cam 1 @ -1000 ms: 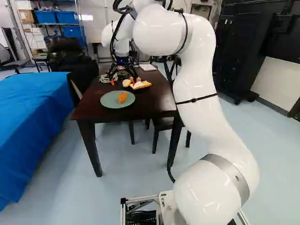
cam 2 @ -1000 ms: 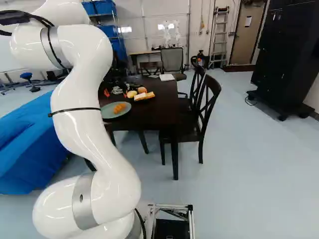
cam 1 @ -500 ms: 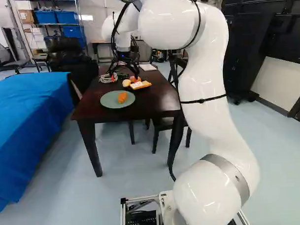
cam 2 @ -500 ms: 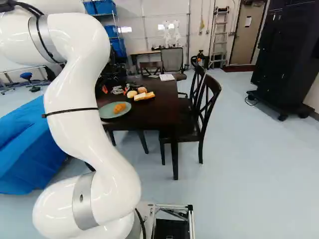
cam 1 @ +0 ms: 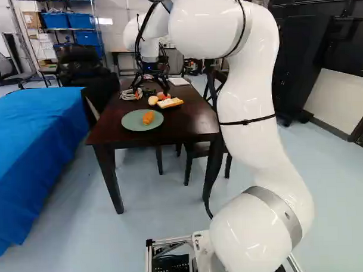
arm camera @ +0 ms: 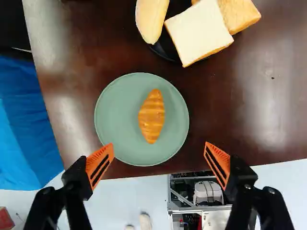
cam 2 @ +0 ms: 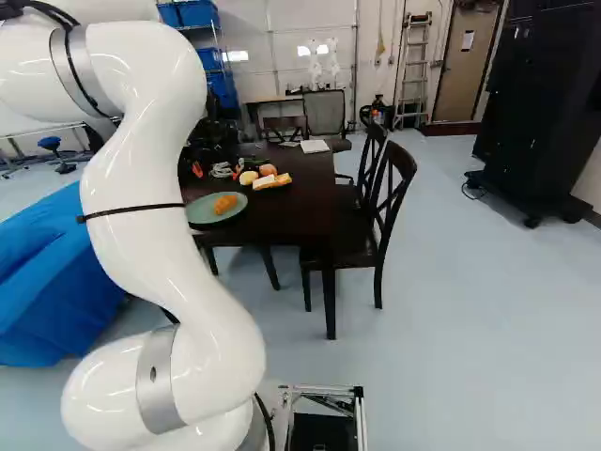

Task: Move the croissant to the empty plate

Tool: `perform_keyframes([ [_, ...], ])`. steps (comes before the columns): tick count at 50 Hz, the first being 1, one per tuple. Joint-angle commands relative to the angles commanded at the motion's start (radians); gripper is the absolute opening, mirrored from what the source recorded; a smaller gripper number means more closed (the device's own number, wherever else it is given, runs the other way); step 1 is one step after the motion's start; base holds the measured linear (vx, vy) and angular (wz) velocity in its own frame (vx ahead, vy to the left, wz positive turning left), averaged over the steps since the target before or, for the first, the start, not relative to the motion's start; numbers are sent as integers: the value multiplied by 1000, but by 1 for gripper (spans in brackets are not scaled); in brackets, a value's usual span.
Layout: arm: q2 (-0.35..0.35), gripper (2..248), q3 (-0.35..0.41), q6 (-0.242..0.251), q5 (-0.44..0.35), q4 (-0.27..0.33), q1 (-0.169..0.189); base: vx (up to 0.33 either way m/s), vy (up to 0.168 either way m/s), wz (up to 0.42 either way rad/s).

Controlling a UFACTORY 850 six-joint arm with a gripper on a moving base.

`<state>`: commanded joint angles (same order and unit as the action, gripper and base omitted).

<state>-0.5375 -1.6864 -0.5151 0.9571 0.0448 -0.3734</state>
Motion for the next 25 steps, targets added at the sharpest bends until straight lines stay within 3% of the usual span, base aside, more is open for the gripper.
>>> perform_keyframes([
  [25, 9, 247, 17, 5, -19, 0, 4, 0, 0, 0],
])
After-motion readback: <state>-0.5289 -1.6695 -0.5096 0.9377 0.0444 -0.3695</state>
